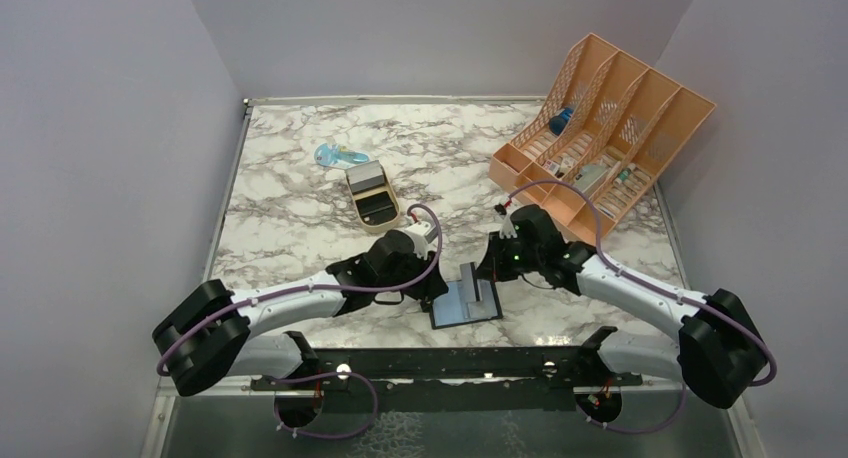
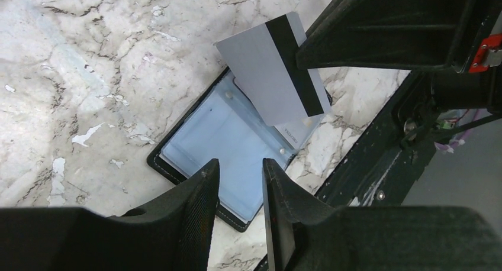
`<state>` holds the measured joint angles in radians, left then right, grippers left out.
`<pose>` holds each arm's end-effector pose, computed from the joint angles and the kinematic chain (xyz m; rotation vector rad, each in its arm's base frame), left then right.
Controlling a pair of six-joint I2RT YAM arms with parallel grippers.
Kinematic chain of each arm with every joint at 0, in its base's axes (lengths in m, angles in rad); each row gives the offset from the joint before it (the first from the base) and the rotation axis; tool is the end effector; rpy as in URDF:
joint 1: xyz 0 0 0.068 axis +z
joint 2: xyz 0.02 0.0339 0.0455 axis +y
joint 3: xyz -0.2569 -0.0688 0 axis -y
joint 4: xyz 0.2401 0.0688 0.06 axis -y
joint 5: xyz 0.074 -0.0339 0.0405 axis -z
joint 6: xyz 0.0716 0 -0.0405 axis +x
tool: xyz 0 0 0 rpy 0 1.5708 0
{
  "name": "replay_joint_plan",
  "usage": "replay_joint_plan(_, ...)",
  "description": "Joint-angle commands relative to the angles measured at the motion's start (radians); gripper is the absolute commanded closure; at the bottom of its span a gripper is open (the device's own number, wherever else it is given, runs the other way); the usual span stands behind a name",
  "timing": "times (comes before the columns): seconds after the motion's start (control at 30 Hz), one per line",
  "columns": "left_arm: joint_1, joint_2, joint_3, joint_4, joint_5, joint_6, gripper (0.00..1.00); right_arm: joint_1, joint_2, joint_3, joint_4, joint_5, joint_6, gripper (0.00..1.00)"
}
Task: Put the credit cards into the card holder
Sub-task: Insert the credit card into the card holder.
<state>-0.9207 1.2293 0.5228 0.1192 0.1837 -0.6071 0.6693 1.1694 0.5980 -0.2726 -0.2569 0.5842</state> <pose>0.1565 -0.2274 0.1653 0.4814 2.3024 -1.0267 0.1842 0.1689 0.1635 -0.2355 2.5625 0.8421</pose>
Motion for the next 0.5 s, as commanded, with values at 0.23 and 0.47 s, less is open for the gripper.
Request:
replay_joint_plan(0.23,-0.012,0.027,-0.047,0.028,-0.119,-0.002,0.69,-0.046,0.055,-0.073,0.164,-0.126,0.029,0.99)
replay_joint_plan(0.47,-0.012,0.045,-0.055,-0.002,-0.138,-0.003,0.73,-0.052,0.044,-0.119,0.182,-0.126,0.041,0.99)
